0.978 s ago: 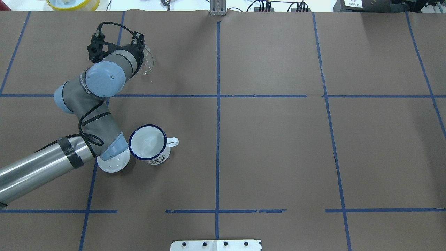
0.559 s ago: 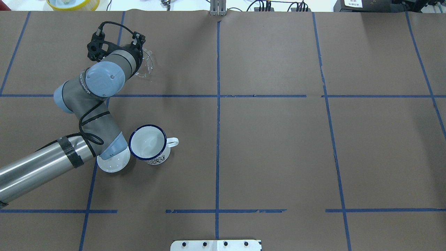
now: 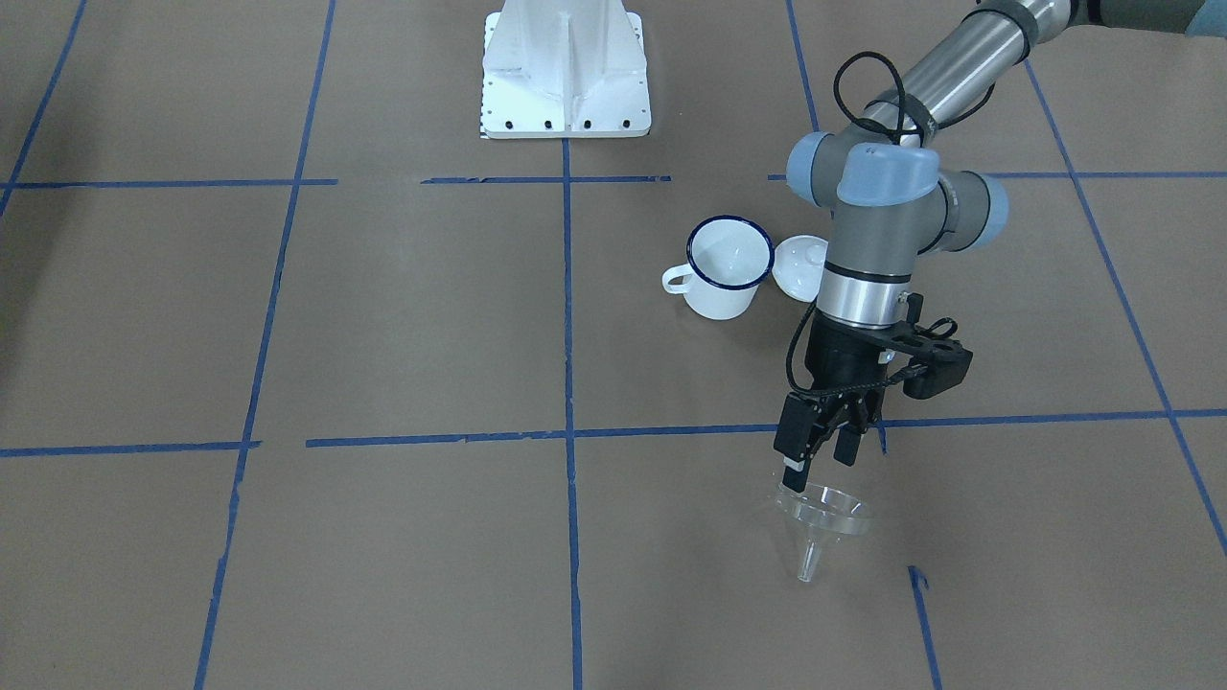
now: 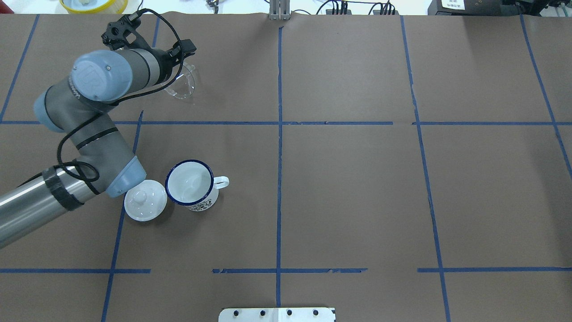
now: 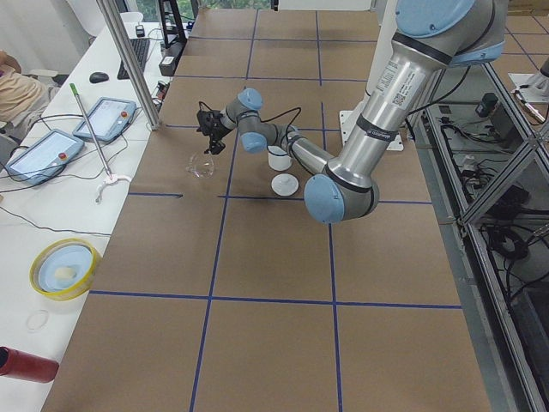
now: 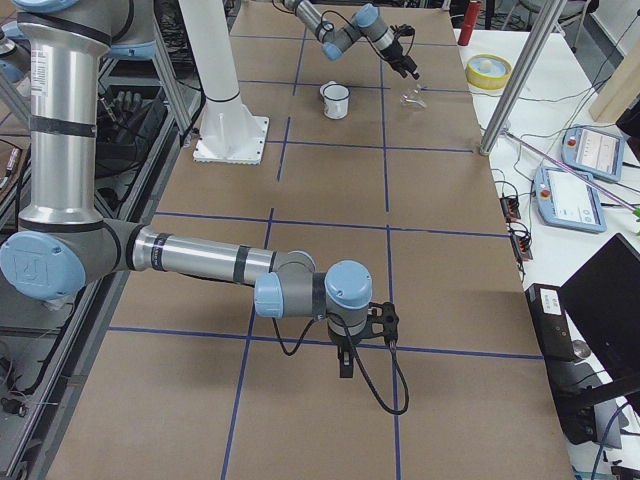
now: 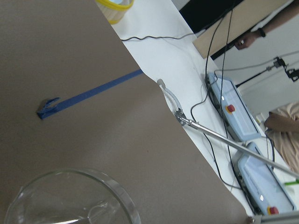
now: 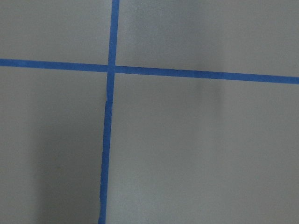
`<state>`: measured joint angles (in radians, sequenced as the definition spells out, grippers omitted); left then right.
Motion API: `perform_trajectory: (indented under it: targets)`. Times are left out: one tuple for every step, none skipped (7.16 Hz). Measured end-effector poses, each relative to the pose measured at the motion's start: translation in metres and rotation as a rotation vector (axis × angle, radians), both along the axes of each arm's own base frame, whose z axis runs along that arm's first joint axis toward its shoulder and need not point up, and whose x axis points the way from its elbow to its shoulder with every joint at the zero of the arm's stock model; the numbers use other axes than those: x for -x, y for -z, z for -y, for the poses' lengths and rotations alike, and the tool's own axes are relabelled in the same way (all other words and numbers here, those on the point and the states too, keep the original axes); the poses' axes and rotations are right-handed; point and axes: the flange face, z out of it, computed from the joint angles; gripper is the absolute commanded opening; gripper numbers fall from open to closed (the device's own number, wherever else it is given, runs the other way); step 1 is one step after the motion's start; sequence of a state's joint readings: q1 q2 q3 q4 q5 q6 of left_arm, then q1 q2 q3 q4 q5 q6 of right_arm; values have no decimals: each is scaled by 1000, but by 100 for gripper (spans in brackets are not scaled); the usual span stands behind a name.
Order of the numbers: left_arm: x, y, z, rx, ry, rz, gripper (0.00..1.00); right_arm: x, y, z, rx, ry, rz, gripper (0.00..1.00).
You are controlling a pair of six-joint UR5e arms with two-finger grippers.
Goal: Remove funnel from cup
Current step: 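Set the funnel down farther from the robot and release it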
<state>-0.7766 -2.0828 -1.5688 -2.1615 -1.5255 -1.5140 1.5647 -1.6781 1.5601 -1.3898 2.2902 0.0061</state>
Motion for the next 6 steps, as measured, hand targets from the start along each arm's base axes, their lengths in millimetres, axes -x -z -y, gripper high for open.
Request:
perform_trajectory:
  targets:
    - [30, 8, -25, -86, -152, 121, 100, 0, 0, 0, 0, 0, 0, 100]
    - [61, 3, -52, -168, -315, 200, 100, 0, 0, 0, 0, 0, 0, 100]
    - [83, -9, -76, -238, -484, 243, 100, 0, 0, 0, 0, 0, 0, 100]
    - [99, -23, -92, -266, -592, 266, 100, 0, 0, 0, 0, 0, 0, 100]
    - [114, -41, -105, -235, -642, 289, 100, 0, 0, 0, 0, 0, 0, 100]
    - [117, -56, -119, -190, -674, 304, 100, 0, 0, 0, 0, 0, 0, 100]
